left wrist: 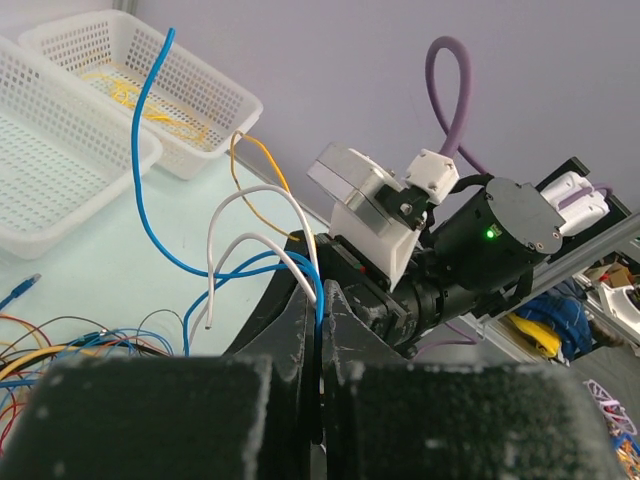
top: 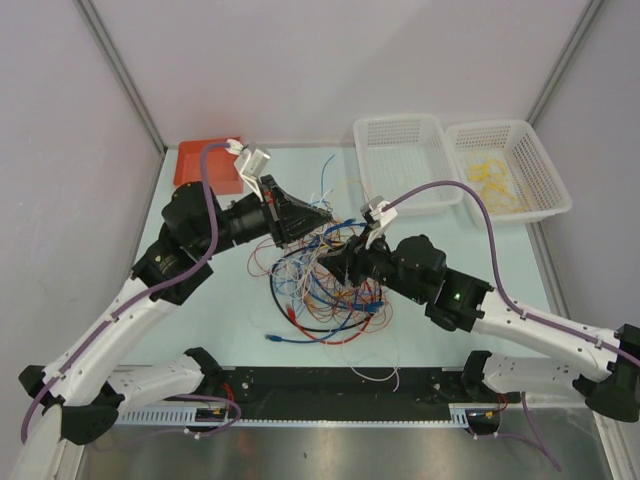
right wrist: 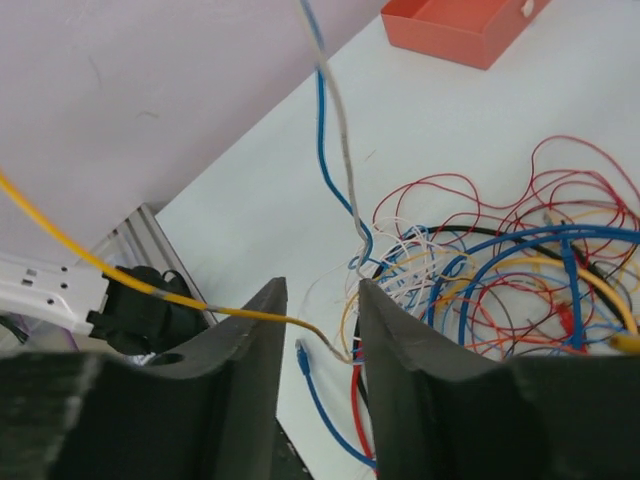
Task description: Untangle the cables
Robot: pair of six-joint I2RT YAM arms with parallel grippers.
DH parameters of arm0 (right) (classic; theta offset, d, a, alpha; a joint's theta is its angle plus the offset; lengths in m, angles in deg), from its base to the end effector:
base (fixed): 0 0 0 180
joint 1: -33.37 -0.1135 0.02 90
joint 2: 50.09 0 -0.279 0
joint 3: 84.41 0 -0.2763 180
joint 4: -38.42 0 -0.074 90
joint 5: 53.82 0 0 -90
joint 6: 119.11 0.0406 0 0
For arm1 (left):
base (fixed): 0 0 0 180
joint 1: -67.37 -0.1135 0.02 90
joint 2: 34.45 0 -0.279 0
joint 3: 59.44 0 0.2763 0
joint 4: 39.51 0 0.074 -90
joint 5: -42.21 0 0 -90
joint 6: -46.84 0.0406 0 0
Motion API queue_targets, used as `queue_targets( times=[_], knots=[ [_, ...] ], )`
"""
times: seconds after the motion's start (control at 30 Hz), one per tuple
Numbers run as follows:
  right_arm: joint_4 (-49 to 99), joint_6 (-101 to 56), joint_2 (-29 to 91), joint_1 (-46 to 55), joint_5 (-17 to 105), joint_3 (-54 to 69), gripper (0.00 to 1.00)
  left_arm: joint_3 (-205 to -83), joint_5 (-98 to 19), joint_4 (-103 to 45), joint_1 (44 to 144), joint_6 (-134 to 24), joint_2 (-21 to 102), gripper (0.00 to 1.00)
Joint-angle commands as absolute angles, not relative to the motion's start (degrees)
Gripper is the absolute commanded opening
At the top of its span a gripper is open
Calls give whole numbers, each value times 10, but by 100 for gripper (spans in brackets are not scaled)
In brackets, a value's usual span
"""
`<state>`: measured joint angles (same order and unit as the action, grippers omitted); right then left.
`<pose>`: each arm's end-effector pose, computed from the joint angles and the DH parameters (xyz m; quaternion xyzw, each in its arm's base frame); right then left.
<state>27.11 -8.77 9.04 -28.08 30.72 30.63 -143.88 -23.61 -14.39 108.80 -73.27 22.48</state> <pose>0.1303 0.2315 0.3701 -0.2296 0.7034 0.4131 0.5308 0.1568 -0.1605 0.4796 0.2172 0.6586 -0.5301 0.4878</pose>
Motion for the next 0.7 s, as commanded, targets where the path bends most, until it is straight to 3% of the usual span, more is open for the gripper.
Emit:
queue_targets(
  times=[0.0,0.1,0.2,0.23,0.3,0.33,0.5,0.53,0.67],
  knots=[
    [295,-95,77,-283,254,288,31,-1447,-235,-153,1085,-737,207,0],
    [275,-92,40,-284,225,288,0,-1435,-269,-141,1086,-730,201,0],
    [262,-92,-17,-284,196,285,0,-1429,-362,-97,1085,-732,207,13],
    [239,-94,-31,-284,184,265,0,-1426,-391,-81,1084,-740,211,24],
    [192,-112,-54,-283,149,233,0,-1421,-469,-38,1078,-757,219,35],
    [162,-120,-59,-284,138,216,0,-1410,-476,-30,1075,-761,219,50],
    [106,-169,-71,-284,95,97,0,-1361,-535,-26,1065,-790,206,94],
    [89,-175,-66,-284,90,76,0,-1346,-539,-31,1065,-793,201,99],
    [52,-208,-35,-284,68,-22,0,-1315,-553,-41,1064,-801,186,100]
  ],
)
